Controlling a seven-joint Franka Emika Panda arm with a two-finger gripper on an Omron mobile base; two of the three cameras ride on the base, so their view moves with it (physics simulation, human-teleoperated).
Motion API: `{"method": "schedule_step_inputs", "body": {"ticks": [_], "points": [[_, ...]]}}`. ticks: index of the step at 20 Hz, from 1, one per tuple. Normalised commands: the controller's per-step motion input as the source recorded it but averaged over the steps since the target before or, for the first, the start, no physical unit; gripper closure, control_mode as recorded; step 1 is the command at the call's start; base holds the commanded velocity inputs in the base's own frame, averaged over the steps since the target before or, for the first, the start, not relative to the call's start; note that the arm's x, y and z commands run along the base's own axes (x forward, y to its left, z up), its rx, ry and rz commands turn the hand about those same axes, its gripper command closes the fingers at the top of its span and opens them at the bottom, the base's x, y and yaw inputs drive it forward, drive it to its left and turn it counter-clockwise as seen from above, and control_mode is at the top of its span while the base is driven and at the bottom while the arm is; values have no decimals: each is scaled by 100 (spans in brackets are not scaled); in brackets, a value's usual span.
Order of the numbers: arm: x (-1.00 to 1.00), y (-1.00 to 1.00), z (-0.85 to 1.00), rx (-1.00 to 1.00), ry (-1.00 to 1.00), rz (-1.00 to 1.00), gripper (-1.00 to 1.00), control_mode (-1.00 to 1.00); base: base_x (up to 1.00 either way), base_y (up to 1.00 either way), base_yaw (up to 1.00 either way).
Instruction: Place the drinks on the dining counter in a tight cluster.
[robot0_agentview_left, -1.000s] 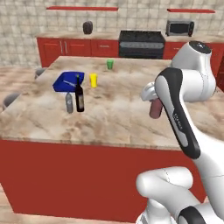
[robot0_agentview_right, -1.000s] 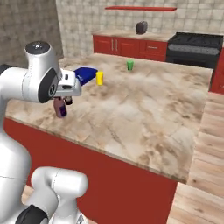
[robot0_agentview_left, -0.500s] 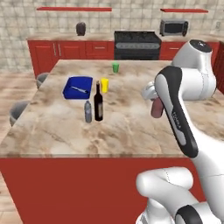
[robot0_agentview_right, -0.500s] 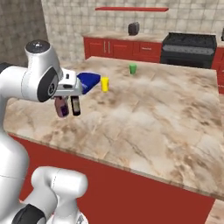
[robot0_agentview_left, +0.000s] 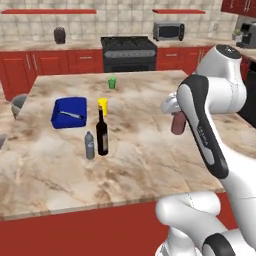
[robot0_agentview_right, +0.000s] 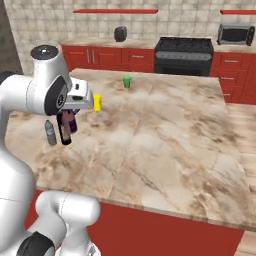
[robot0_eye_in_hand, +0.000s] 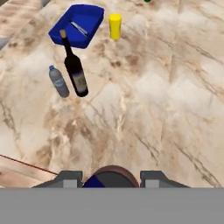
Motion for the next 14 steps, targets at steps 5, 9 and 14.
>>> {"method": "schedule_step_inputs", "body": {"ticks": [5,9,14], "points": [[0,0,0,0,0,0,100,100,62,50,-37],[0,0,0,0,0,0,100,100,39,15,-11],[0,0,0,0,0,0,100,100,0,0,0]]}}
